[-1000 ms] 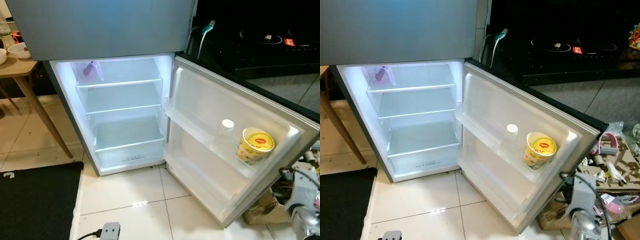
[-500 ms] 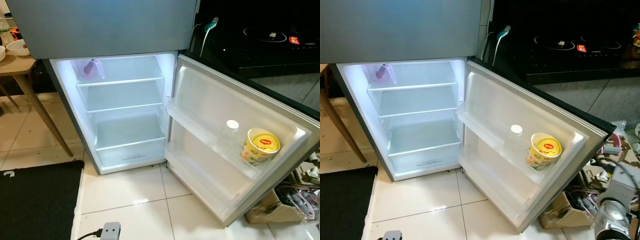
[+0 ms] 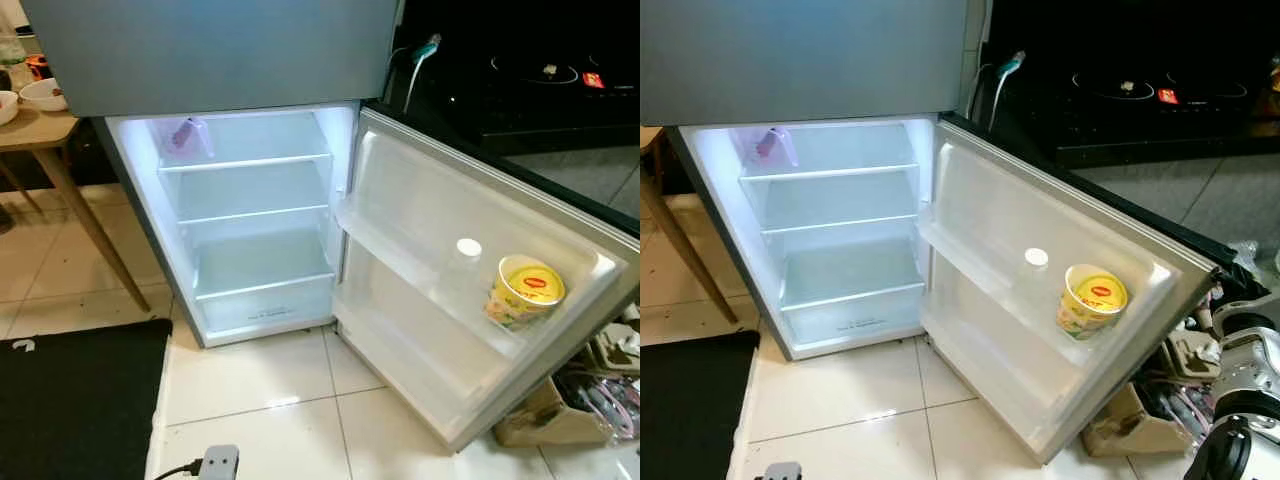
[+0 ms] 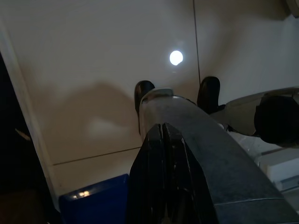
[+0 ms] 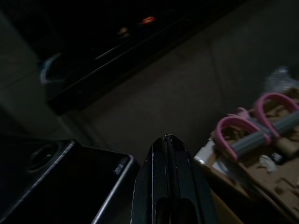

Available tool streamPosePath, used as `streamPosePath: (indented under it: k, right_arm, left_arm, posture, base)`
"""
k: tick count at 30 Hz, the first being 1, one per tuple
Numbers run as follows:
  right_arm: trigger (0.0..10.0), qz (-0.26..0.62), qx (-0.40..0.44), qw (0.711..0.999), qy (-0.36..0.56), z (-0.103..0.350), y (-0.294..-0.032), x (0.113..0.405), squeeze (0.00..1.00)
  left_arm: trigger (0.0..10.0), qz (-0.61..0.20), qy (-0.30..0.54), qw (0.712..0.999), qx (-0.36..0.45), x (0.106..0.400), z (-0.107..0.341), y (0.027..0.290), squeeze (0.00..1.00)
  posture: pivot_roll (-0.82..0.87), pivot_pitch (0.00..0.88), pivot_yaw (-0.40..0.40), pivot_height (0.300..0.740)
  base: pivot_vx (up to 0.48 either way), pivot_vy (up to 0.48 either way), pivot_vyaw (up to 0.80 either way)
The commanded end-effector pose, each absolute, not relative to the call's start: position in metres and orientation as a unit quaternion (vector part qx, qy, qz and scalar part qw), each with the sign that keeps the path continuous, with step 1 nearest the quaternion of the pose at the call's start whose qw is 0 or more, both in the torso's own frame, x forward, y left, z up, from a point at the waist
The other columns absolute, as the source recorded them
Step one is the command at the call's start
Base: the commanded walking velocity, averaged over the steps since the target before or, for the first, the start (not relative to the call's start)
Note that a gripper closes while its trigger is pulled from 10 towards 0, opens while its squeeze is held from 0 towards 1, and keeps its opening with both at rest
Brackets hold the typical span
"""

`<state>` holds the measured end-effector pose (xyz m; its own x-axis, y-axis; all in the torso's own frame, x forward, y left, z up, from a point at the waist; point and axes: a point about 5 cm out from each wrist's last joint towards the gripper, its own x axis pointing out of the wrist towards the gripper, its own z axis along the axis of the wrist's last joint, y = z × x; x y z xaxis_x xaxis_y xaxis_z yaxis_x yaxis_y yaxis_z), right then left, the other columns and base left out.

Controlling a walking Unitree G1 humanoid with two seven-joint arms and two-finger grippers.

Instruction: Restocking fridge

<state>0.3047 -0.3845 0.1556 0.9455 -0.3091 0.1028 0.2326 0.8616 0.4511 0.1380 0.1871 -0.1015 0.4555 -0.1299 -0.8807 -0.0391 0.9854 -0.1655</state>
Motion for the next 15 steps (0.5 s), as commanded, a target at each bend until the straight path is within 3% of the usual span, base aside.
streamPosePath:
  k: [1,3,4,11,12,14,15]
  right_arm:
    - [10.0,-0.065,0.202,0.975,-0.065,0.158,-0.372,0.313,0.0]
    - [10.0,-0.039,0.177,0.982,-0.048,0.156,-0.368,0.314,0.0]
    - [10.0,0.02,0.119,0.993,-0.003,0.15,-0.359,0.314,0.0]
    - [10.0,0.119,0.067,0.99,0.044,0.144,-0.349,0.31,0.0]
    - [10.0,0.19,0.049,0.978,0.076,0.138,-0.341,0.306,0.0]
    - [10.0,0.221,0.045,0.97,0.088,0.135,-0.337,0.304,0.0]
    - [10.0,0.283,0.05,0.953,0.101,0.131,-0.328,0.3,0.0]
  left_arm:
    - [10.0,-0.019,0.529,0.844,-0.087,0.131,-0.104,0.19,0.0]
    - [10.0,-0.019,0.529,0.844,-0.087,0.131,-0.104,0.19,0.0]
    - [10.0,-0.019,0.529,0.844,-0.087,0.131,-0.104,0.19,0.0]
    - [10.0,-0.018,0.529,0.844,-0.086,0.131,-0.103,0.19,0.0]
    - [10.0,-0.018,0.529,0.844,-0.086,0.132,-0.103,0.191,0.0]
    - [10.0,-0.018,0.529,0.844,-0.086,0.132,-0.103,0.191,0.0]
    - [10.0,-0.018,0.53,0.844,-0.086,0.132,-0.103,0.191,0.0]
  posture:
    - [-0.05,0.028,-0.034,0.74]
    - [-0.05,0.029,-0.032,0.74]
    - [-0.05,0.028,-0.033,0.74]
    - [-0.05,0.03,-0.032,0.74]
    - [-0.05,0.03,-0.031,0.74]
    - [-0.05,0.03,-0.031,0.74]
    - [-0.05,0.03,-0.03,0.74]
  base:
    - [0.0,0.0,0.0]
    - [0.0,0.0,0.0]
    - [0.0,0.0,0.0]
    - [0.0,0.0,0.0]
    - [0.0,0.0,0.0]
    - [0.0,0.0,0.0]
    - [0.0,0.0,0.0]
